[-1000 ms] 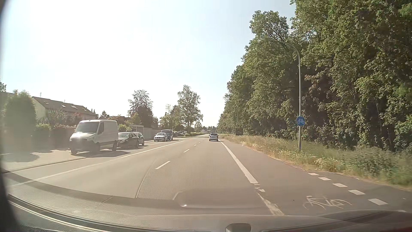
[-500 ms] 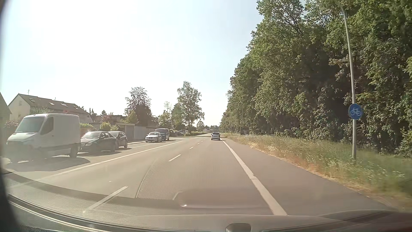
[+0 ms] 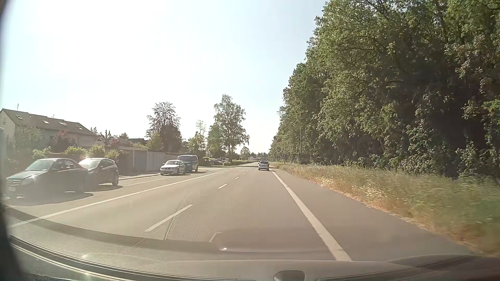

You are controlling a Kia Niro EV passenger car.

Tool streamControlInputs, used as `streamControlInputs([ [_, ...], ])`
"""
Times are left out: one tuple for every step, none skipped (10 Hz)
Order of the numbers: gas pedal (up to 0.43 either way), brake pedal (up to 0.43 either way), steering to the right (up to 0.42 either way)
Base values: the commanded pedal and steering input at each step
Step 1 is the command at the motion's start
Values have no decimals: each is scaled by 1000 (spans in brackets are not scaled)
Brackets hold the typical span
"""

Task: Follow the waypoints while adhering to traffic rules and regulations

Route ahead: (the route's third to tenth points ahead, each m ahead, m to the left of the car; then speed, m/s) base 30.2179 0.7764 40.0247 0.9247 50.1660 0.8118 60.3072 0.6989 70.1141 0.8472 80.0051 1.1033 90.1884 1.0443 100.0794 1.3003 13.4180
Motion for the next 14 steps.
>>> streamControlInputs([
  [67,30,-2],
  [67,30,-2],
  [67,30,-1],
  [67,30,0],
  [67,30,0],
  [67,30,1],
  [67,30,0],
  [67,30,1],
  [67,30,0],
  [67,24,0],
  [67,30,1],
  [67,30,1],
  [59,30,0],
  [59,30,0],
])
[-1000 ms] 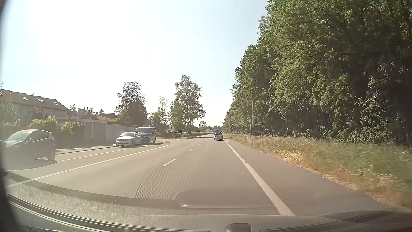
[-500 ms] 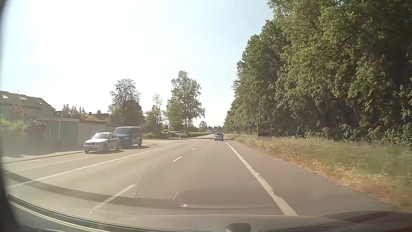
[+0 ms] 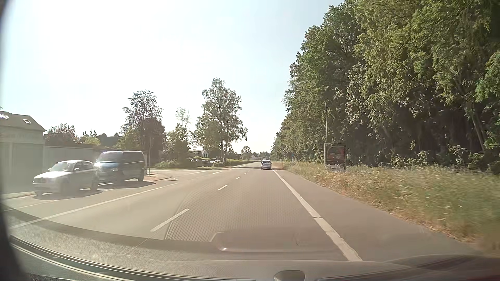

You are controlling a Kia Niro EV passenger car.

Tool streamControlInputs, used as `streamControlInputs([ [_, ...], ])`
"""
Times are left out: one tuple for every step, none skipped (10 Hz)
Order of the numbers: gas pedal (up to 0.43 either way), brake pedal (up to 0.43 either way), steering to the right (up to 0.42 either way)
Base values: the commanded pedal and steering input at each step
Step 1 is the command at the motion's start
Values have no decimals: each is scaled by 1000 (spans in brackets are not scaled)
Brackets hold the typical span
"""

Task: Follow the waypoints while adhering to traffic rules and regulations

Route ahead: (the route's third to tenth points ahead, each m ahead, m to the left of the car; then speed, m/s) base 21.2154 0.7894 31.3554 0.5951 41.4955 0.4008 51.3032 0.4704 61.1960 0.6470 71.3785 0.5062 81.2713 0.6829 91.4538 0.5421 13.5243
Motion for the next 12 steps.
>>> streamControlInputs([
  [59,30,0],
  [59,30,0],
  [59,30,0],
  [59,30,0],
  [59,30,0],
  [59,30,0],
  [59,30,0],
  [59,30,0],
  [59,30,0],
  [59,24,0],
  [59,30,-1],
  [59,30,-2],
])
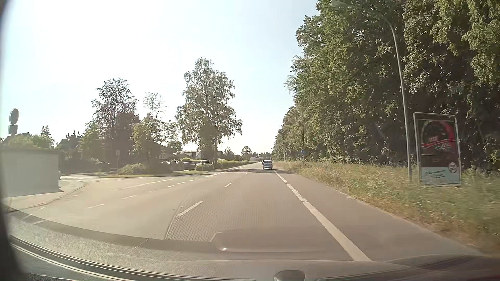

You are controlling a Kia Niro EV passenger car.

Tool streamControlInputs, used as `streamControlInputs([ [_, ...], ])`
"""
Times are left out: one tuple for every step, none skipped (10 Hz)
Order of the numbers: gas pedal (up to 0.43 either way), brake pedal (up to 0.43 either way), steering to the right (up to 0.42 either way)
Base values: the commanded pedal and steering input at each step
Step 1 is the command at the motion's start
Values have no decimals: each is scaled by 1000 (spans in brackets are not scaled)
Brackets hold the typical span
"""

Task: Follow the waypoints while adhering to traffic rules and regulations

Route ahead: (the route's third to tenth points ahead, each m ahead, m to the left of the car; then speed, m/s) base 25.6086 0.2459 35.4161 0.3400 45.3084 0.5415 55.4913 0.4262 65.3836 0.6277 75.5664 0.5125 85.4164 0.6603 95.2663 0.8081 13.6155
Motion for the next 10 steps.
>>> streamControlInputs([
  [59,30,-3],
  [59,30,-4],
  [59,30,-4],
  [59,30,-3],
  [59,30,-3],
  [59,30,-3],
  [59,24,-3],
  [59,24,-3],
  [59,30,-3],
  [59,30,-3],
])
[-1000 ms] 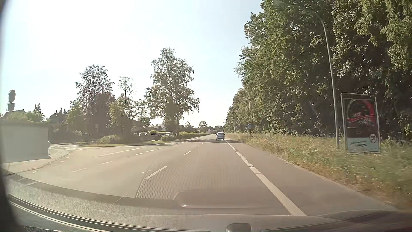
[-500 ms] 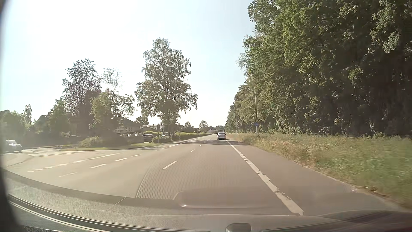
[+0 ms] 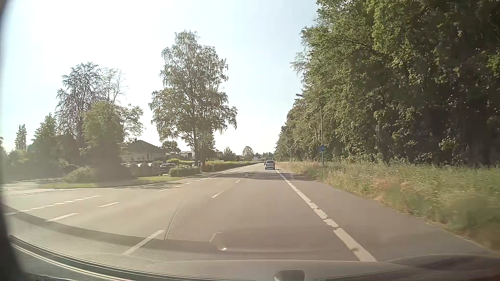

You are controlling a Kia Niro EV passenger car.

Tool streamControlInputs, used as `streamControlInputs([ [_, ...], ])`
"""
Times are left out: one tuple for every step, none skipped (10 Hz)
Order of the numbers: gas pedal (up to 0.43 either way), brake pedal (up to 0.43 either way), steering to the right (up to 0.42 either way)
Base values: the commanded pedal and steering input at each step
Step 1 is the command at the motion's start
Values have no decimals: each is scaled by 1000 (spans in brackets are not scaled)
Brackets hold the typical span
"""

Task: Follow the waypoints while adhering to traffic rules and regulations

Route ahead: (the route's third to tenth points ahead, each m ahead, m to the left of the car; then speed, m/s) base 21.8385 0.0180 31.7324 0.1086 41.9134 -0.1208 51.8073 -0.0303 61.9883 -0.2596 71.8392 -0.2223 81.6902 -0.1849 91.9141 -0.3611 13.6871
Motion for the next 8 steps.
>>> streamControlInputs([
  [59,30,-2],
  [59,30,-3],
  [59,30,-2],
  [59,30,-2],
  [59,30,-1],
  [59,30,-1],
  [59,30,0],
  [59,30,0],
])
